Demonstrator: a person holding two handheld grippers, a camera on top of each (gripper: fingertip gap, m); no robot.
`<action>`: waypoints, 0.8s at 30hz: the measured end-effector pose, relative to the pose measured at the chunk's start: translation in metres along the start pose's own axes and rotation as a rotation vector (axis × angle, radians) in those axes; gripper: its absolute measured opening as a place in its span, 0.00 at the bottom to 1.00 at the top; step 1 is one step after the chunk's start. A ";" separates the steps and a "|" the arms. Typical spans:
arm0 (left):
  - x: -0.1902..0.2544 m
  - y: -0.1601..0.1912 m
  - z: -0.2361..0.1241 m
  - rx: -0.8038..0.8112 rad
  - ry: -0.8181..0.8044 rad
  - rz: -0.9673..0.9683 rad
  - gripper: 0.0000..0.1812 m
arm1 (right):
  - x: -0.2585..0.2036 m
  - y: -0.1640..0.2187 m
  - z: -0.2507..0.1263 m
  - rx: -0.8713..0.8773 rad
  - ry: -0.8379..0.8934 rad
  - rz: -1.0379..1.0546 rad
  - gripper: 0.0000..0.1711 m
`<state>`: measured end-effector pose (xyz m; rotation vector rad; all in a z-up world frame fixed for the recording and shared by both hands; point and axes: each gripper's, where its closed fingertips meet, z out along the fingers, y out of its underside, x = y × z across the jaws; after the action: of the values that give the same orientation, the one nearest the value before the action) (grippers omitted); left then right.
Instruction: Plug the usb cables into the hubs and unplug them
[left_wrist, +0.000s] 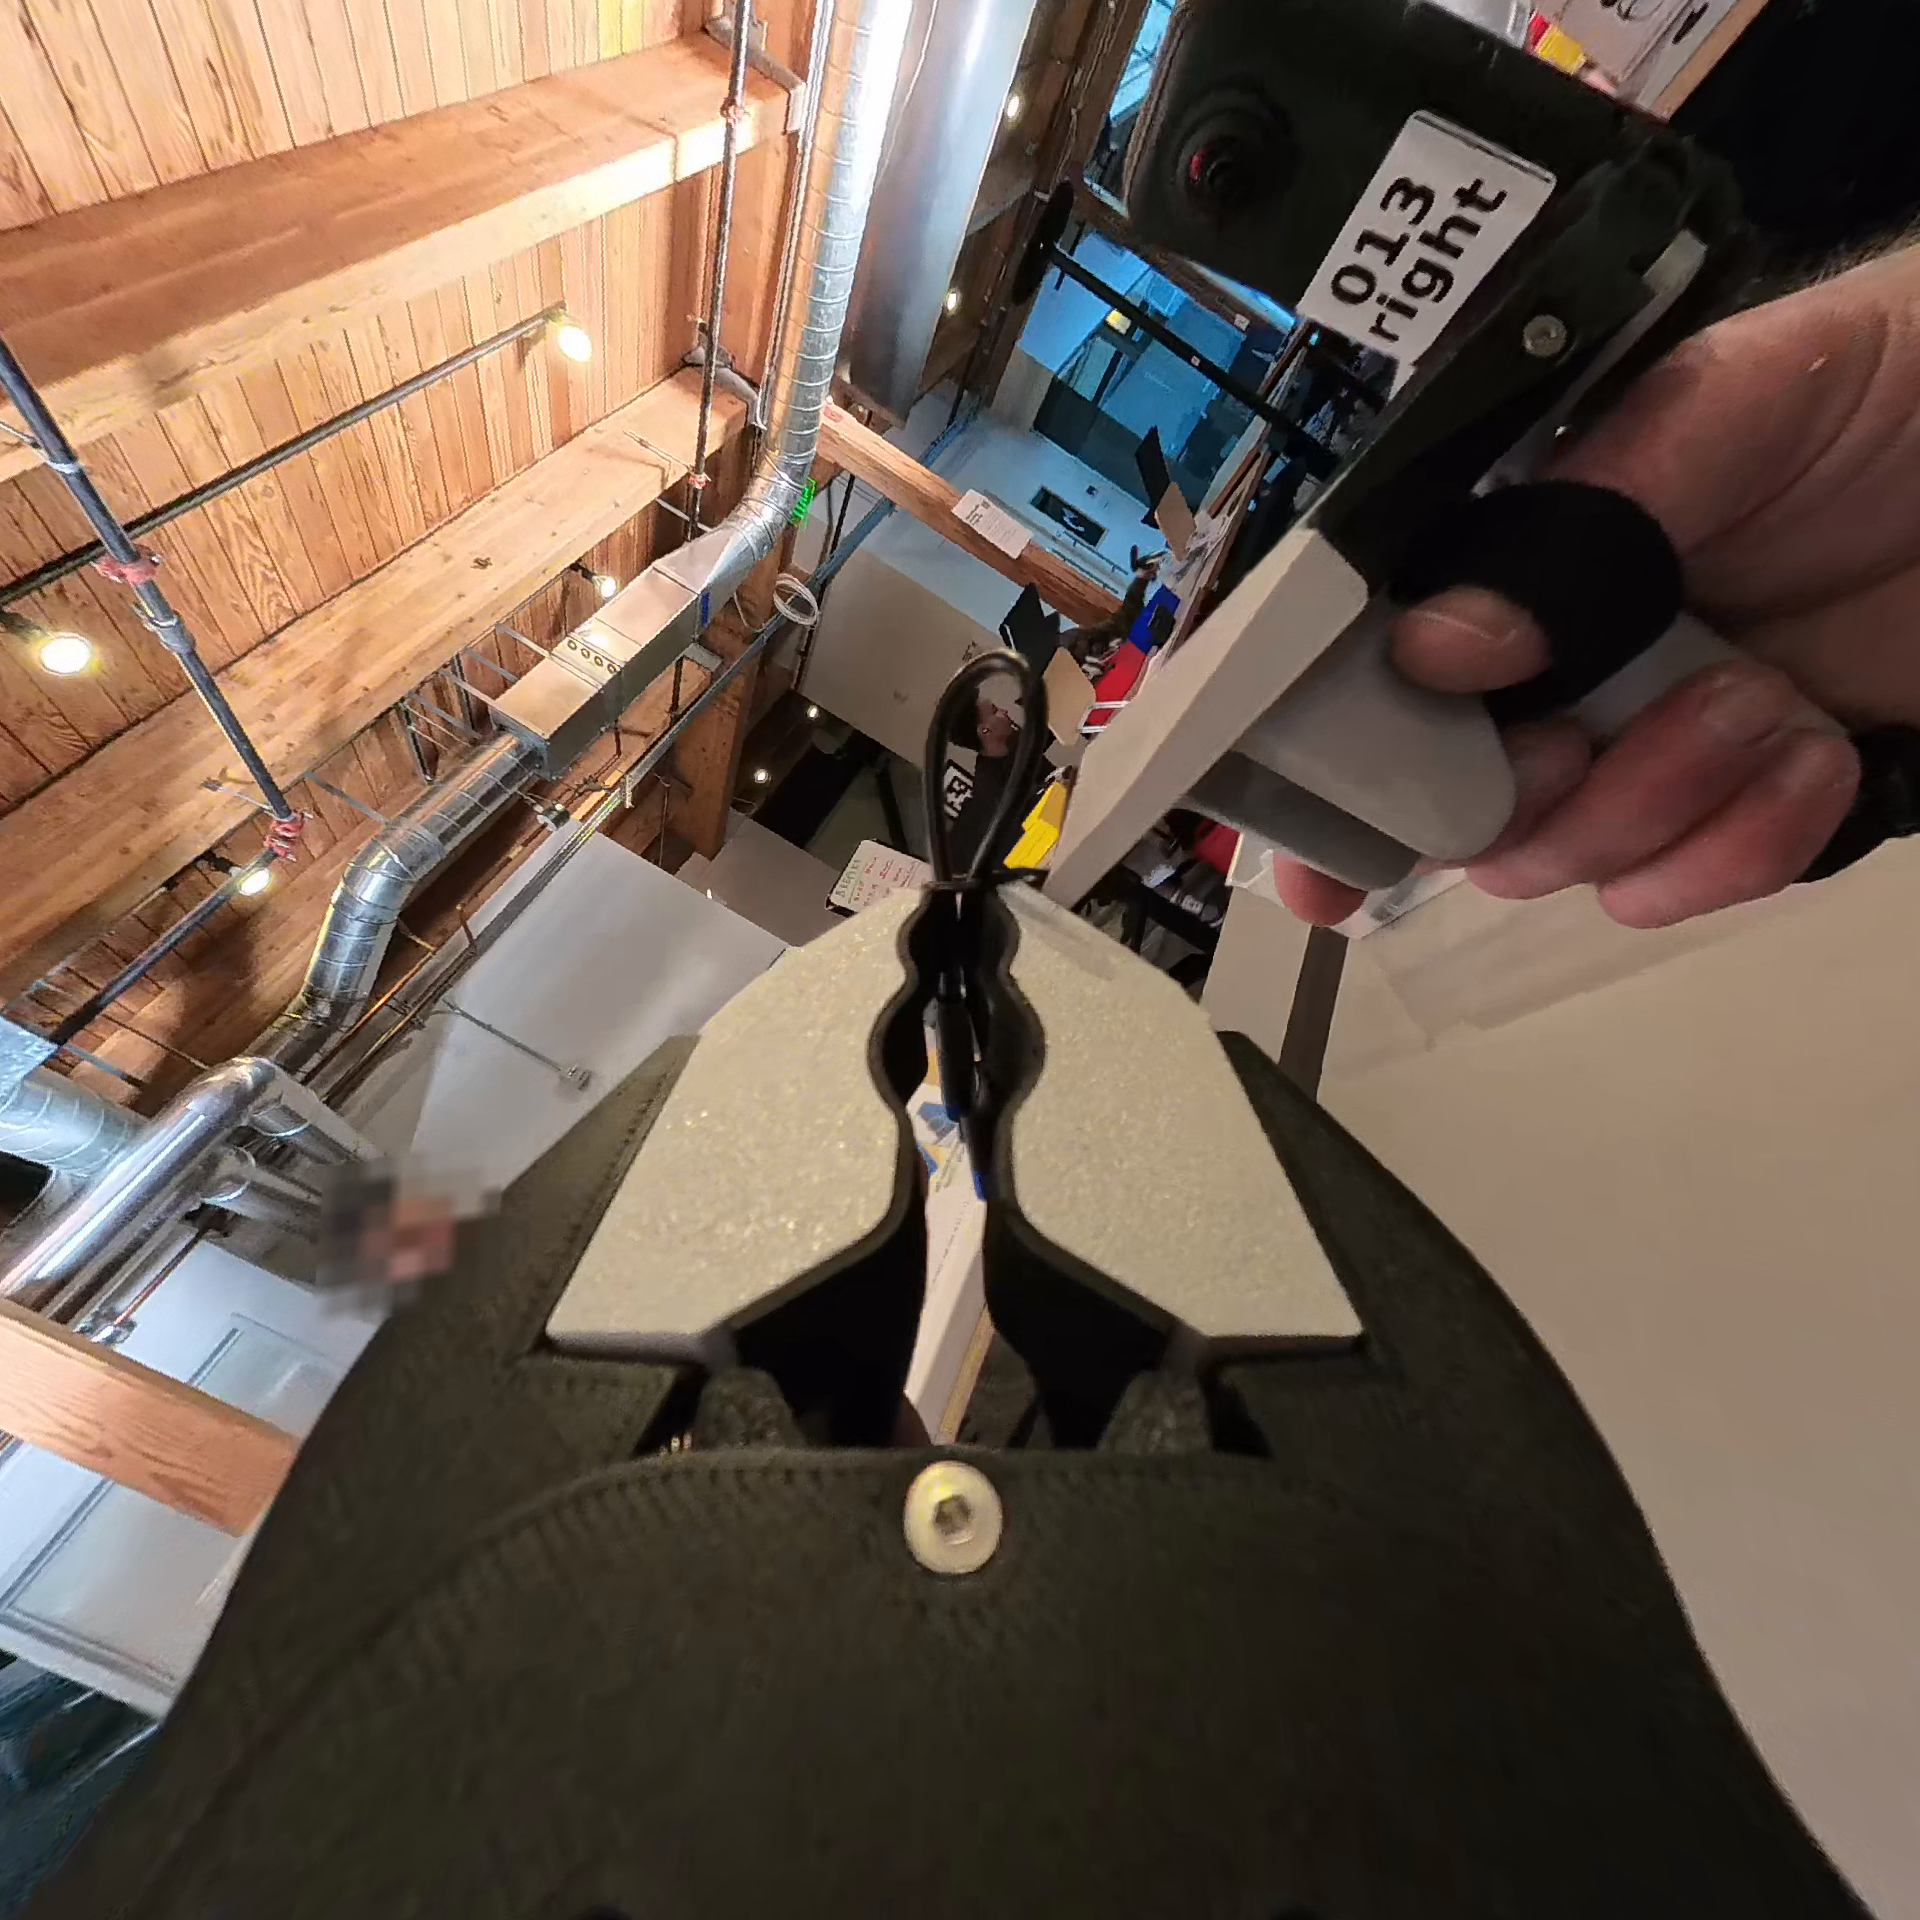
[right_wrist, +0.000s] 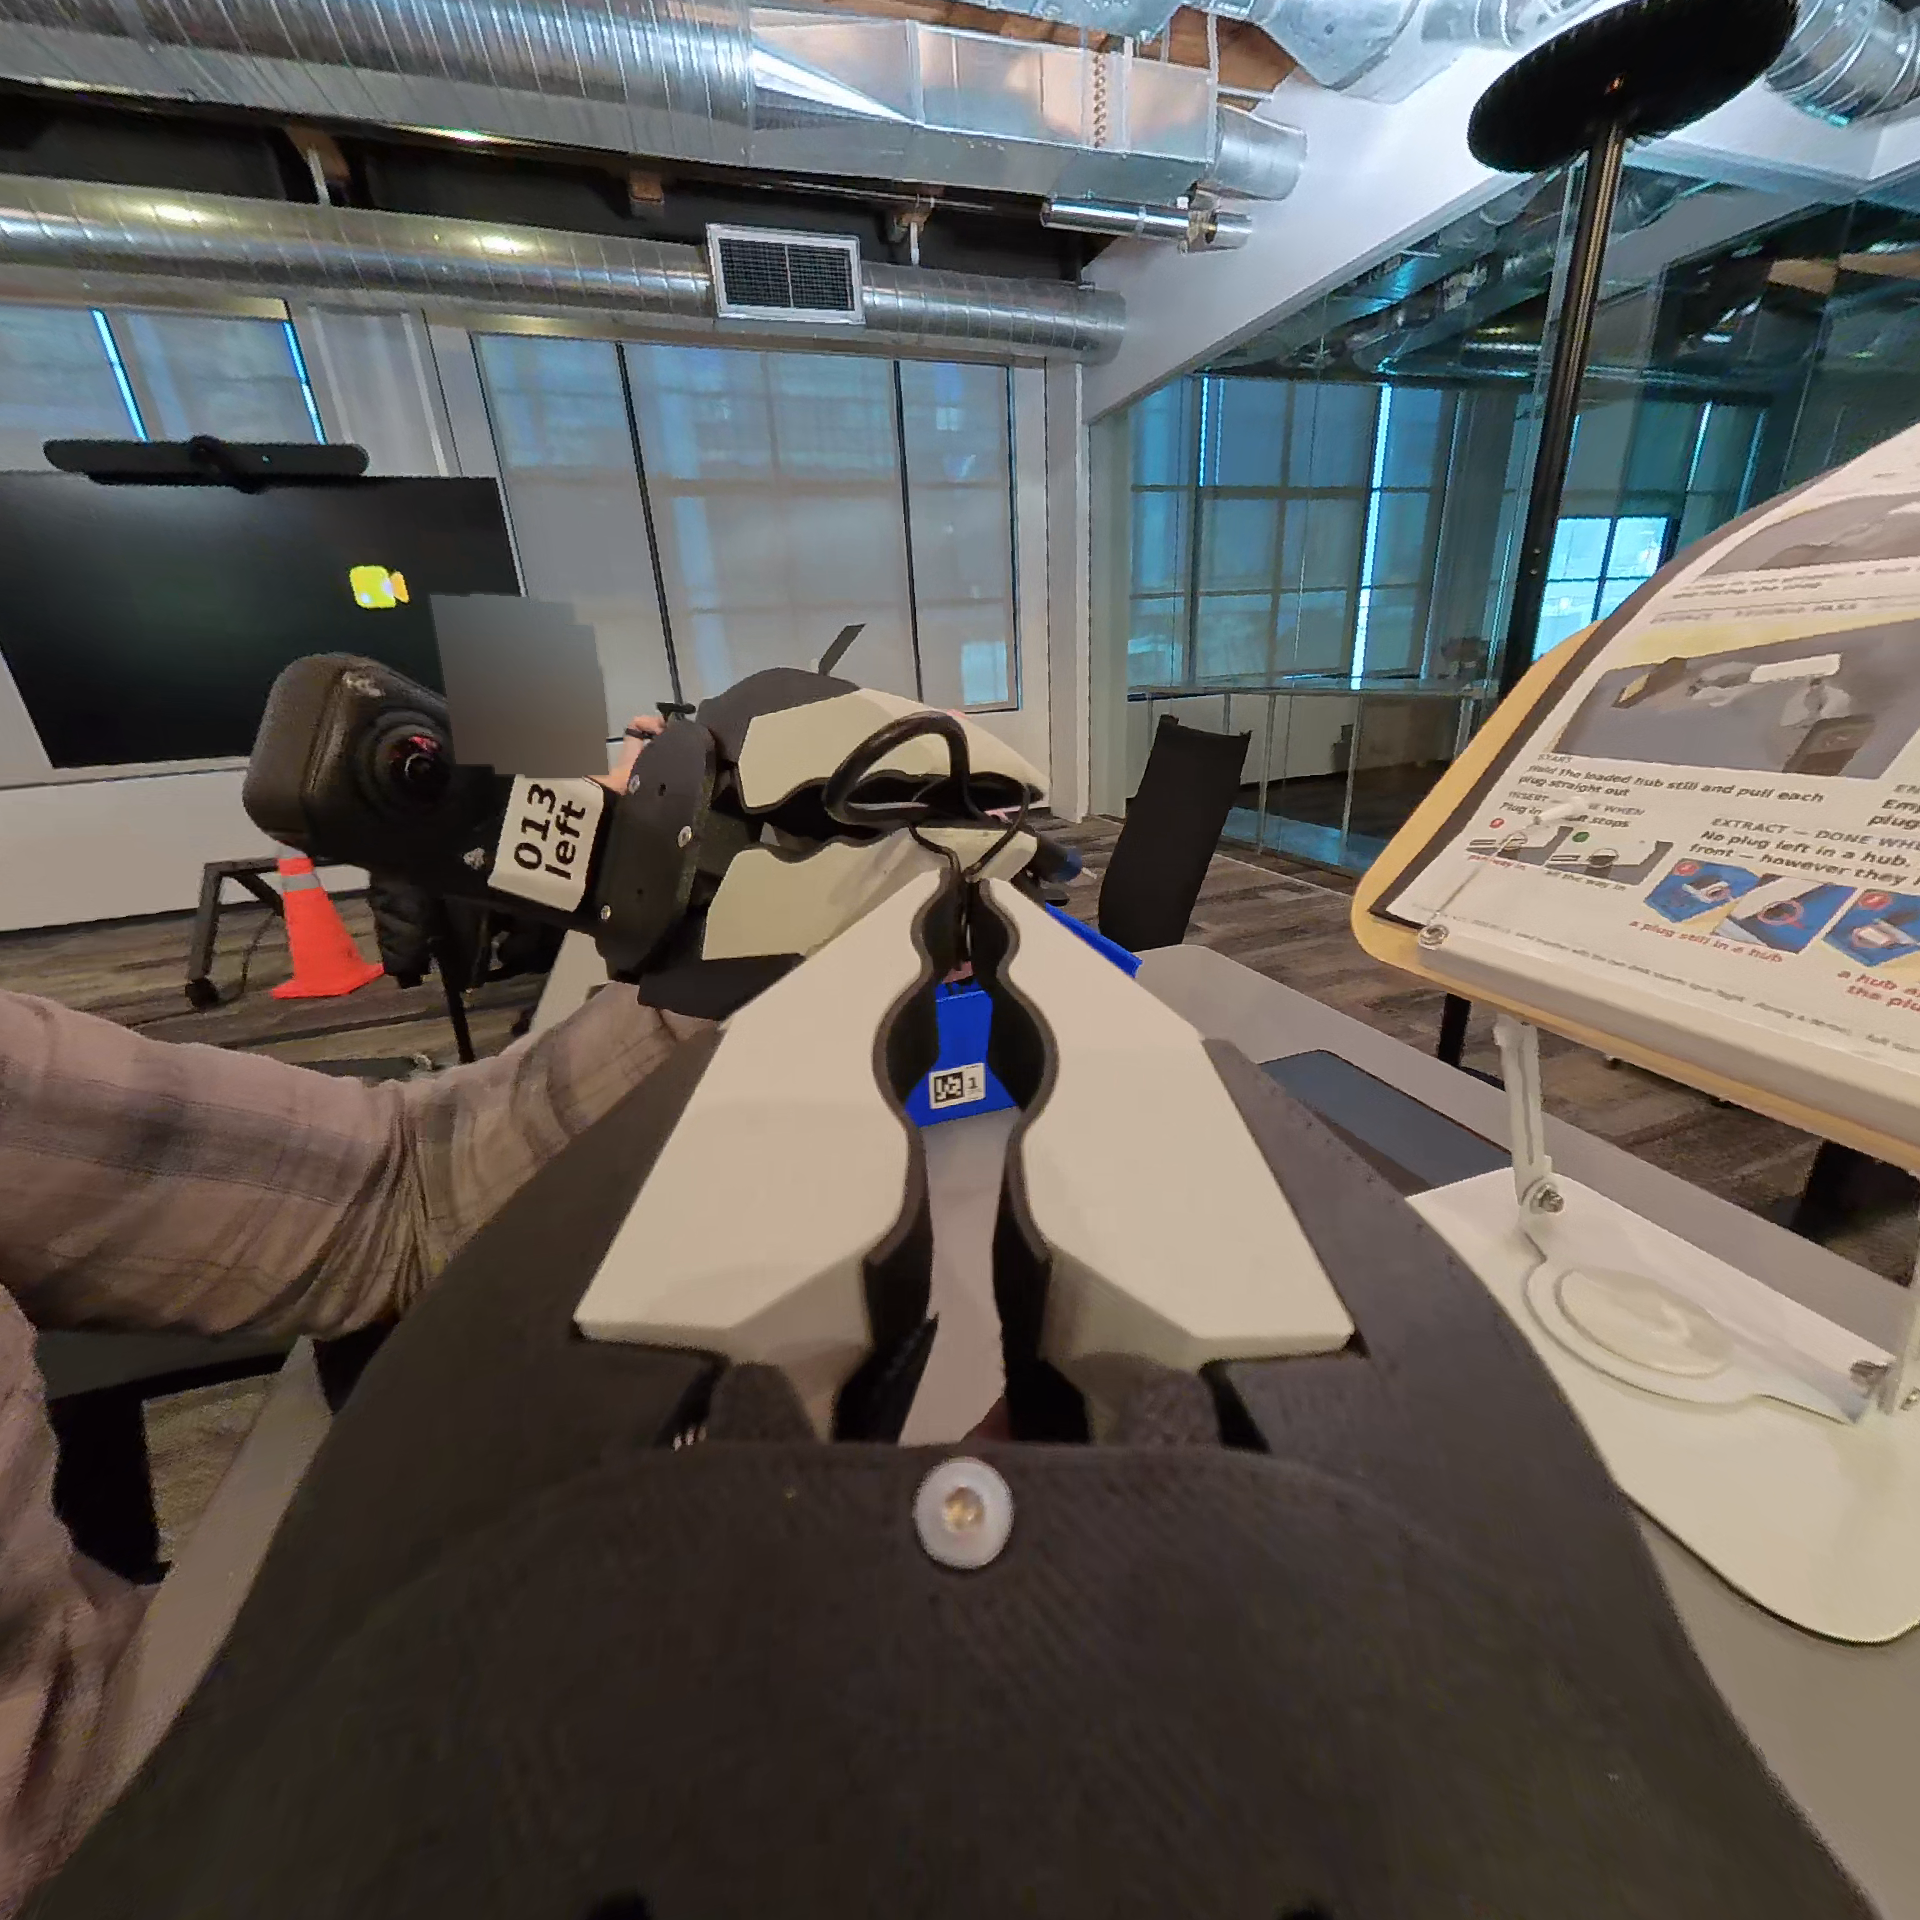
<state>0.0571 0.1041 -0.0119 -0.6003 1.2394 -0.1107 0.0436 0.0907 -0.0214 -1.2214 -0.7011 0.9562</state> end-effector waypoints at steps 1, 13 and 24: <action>0.000 0.000 0.000 0.002 0.001 0.001 0.04 | -0.001 0.000 0.000 -0.006 0.002 -0.013 0.00; 0.008 0.010 0.004 -0.082 0.102 -0.153 0.04 | 0.011 0.003 -0.005 -0.202 0.244 -0.529 0.00; 0.018 0.018 0.007 -0.159 0.224 -0.420 0.04 | 0.019 0.008 -0.010 -0.474 0.491 -1.380 0.00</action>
<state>0.0654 0.1152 -0.0345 -1.0039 1.3295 -0.4439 0.0592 0.1038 -0.0326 -0.9598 -1.1257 -0.6572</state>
